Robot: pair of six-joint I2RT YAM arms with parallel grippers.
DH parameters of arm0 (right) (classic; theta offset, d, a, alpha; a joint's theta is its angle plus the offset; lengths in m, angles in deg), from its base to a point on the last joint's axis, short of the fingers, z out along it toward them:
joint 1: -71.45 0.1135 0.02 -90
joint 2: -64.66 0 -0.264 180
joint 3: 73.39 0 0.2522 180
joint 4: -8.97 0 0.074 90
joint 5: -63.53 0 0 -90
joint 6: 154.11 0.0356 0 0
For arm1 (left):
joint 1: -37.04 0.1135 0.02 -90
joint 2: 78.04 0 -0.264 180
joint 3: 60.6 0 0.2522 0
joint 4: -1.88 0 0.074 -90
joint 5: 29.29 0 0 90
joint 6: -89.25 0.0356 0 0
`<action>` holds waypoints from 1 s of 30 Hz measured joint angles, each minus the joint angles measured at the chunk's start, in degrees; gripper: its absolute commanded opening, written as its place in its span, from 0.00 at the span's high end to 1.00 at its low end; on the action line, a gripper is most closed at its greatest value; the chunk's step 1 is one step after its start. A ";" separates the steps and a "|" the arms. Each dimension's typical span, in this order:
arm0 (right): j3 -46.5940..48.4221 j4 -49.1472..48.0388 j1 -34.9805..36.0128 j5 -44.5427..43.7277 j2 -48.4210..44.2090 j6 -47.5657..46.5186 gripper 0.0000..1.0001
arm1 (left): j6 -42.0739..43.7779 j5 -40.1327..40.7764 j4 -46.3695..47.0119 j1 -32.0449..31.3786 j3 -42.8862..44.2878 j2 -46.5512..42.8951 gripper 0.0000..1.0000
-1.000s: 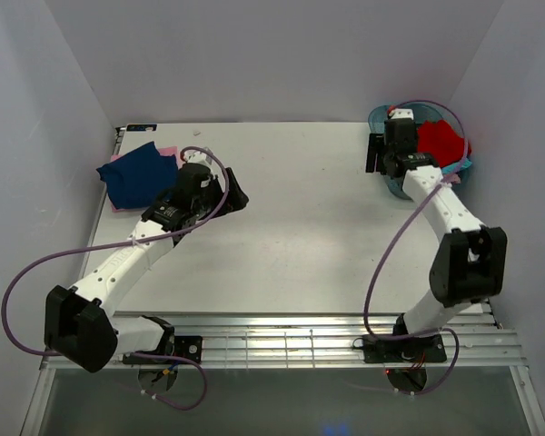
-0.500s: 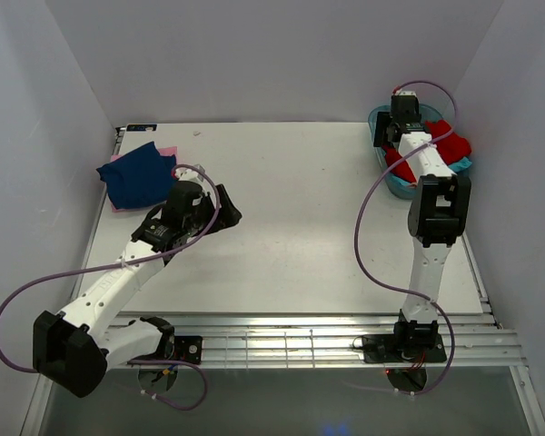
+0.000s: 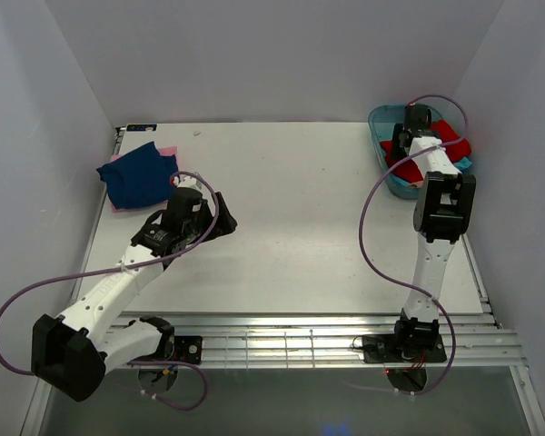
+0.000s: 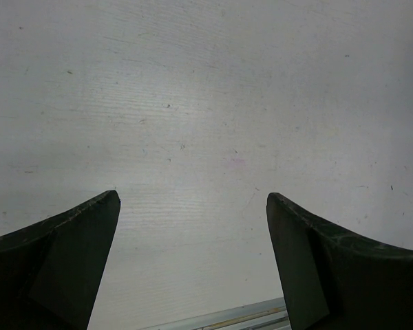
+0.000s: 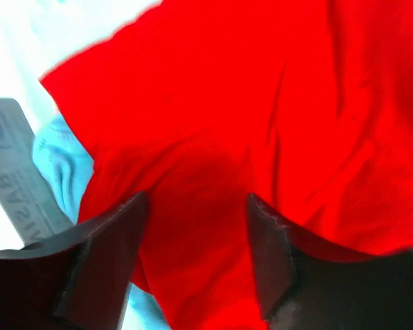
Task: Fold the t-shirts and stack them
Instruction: Grab the tshirt from the pile
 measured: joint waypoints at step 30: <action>2.45 10.58 6.80 9.40 -20.79 -0.44 0.92 | -0.83 2.03 -0.52 0.00 -2.10 -2.51 0.02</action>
